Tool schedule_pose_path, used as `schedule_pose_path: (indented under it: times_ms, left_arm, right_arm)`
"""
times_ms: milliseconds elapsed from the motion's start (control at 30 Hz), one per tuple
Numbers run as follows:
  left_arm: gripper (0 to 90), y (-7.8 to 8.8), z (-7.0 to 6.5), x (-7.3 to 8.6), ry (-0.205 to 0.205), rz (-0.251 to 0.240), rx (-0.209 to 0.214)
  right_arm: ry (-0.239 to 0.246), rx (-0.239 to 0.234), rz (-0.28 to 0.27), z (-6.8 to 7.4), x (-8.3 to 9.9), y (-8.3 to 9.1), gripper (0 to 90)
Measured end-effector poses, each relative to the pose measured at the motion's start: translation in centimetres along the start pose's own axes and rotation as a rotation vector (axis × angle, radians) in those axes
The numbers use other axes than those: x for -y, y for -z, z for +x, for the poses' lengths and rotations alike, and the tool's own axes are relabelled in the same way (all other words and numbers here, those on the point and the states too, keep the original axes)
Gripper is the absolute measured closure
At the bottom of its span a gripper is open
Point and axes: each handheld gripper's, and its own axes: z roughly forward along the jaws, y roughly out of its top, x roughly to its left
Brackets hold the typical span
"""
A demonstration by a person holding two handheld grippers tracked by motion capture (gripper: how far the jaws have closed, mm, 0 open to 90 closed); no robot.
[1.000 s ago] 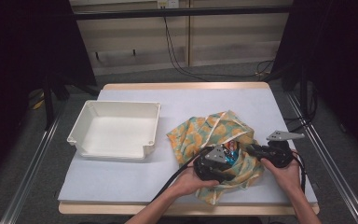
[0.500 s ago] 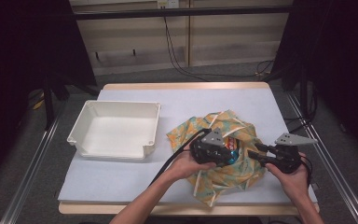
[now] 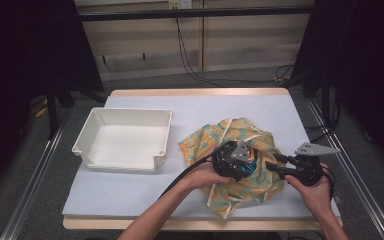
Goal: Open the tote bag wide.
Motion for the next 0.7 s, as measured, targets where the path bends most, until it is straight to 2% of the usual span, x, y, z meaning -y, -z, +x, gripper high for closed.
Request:
schedule_pose_path:
  times_ms: [33, 200, 300, 367, 433, 467, 567, 633, 667, 700]
  left_arm:
    - [47.8, -0.1, 0.0, 0.1, 0.008, -0.005, 0.005]
    - [47.7, -0.5, 0.3, 0.5, -0.019, 0.009, -0.003]
    - [47.7, -0.9, 0.3, 0.8, -0.056, 0.025, -0.014]
    - [47.9, -0.9, 0.3, 0.7, -0.047, 0.029, -0.012]
    - [48.6, -1.1, 0.0, 0.7, -0.079, 0.035, -0.027]
    - [50.1, -1.1, 0.0, 0.7, -0.072, 0.040, -0.011]
    - [62.2, -1.5, 0.1, 0.8, -0.066, 0.052, 0.014]
    - [65.7, -1.7, 0.0, 0.8, -0.071, 0.057, -0.010]
    - [66.5, -1.6, 0.0, 0.7, -0.075, 0.074, -0.005]
    - [67.5, -1.6, 0.0, 0.7, -0.069, 0.067, -0.008]
  right_arm:
    - [0.000, 0.000, 0.003, 0.1, 0.0, 0.0, 52.0]
    - [0.001, -0.006, 0.006, 0.1, 0.0, -0.2, 51.1]
    - [0.001, -0.010, 0.007, 0.1, 0.0, -0.2, 50.4]
    - [0.000, -0.012, 0.007, 0.1, 0.0, -0.2, 50.0]
    - [-0.002, -0.014, 0.008, 0.1, 0.0, -0.2, 49.5]
    - [-0.002, -0.014, 0.009, 0.1, 0.0, -0.2, 49.3]
    - [-0.001, -0.016, 0.010, 0.1, 0.0, -0.3, 49.1]
    - [0.000, -0.020, 0.014, 0.2, 0.0, -0.4, 48.6]
    - [0.000, -0.021, 0.015, 0.2, 0.0, -0.4, 48.5]
    - [0.000, -0.019, 0.015, 0.2, 0.0, -0.4, 48.4]
